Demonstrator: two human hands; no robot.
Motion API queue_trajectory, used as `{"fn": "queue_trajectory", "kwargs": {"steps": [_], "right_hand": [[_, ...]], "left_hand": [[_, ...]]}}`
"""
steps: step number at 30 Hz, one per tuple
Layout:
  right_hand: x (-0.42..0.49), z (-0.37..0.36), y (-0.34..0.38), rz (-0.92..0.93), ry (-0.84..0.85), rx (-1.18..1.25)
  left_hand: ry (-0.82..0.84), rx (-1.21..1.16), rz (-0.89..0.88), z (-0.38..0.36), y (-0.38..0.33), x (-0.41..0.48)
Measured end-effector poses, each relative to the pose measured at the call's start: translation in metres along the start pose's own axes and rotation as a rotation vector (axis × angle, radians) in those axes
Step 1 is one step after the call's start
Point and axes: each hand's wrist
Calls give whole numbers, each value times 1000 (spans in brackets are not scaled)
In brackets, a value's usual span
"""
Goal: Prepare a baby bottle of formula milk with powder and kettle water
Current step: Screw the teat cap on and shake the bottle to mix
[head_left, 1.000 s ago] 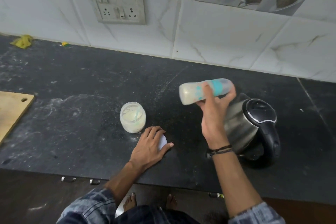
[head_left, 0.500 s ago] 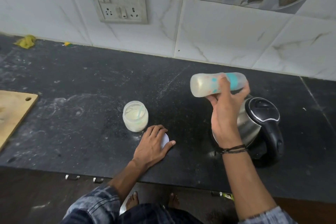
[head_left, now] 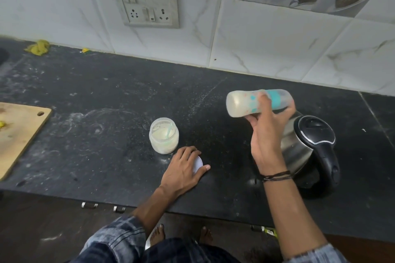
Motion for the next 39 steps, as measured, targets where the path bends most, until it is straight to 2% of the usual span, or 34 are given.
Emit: {"fn": "queue_trajectory", "kwargs": {"steps": [3,7,10,11,14,18,22,25,26,28,30,33,34,37,39], "right_hand": [[-4,0,-2,17,132,-131],[-2,-3,1,69,-28,71],[-4,-4,-1,17,118,-100],[-5,-4,-2,8,120,-113],[-3,-3,-5,3,-30,42],[-6,0,-5,-22,125,-118],[-1,1,0,32,-30,53],[-4,1,2,29,152,-131],[-5,1,1,55,147,-125],[-3,1,2,102,34,30],[-2,-1,1,78,-20,86],[-5,-1,-1,-6,141,-114],[-6,0,-3,-13,134,-110],[-5,2,-4,-2,-25,33],[-5,4,-3,-21,52,-57]], "left_hand": [[6,3,-10,1,1,0],[-5,4,-3,1,0,1],[-1,1,-6,0,1,0],[-4,-1,-7,0,2,0],[-22,4,-7,-1,0,1],[-7,4,-10,-1,1,1],[-4,-1,-4,-1,1,1],[-15,-3,-18,-1,1,1],[-16,-5,-18,0,1,1],[-22,-3,-15,-1,1,1],[-17,1,-11,-2,1,0],[-9,2,-17,-3,2,0],[-7,3,-16,-3,2,0],[-20,11,-21,-3,1,0],[-7,12,-21,-3,2,0]]}}
Point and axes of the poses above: each hand's wrist, its own x-axis towards the middle knuckle, its own z-axis out of the back of the hand, y = z × x, and after that the axes turned 2 degrees about z, right-handed
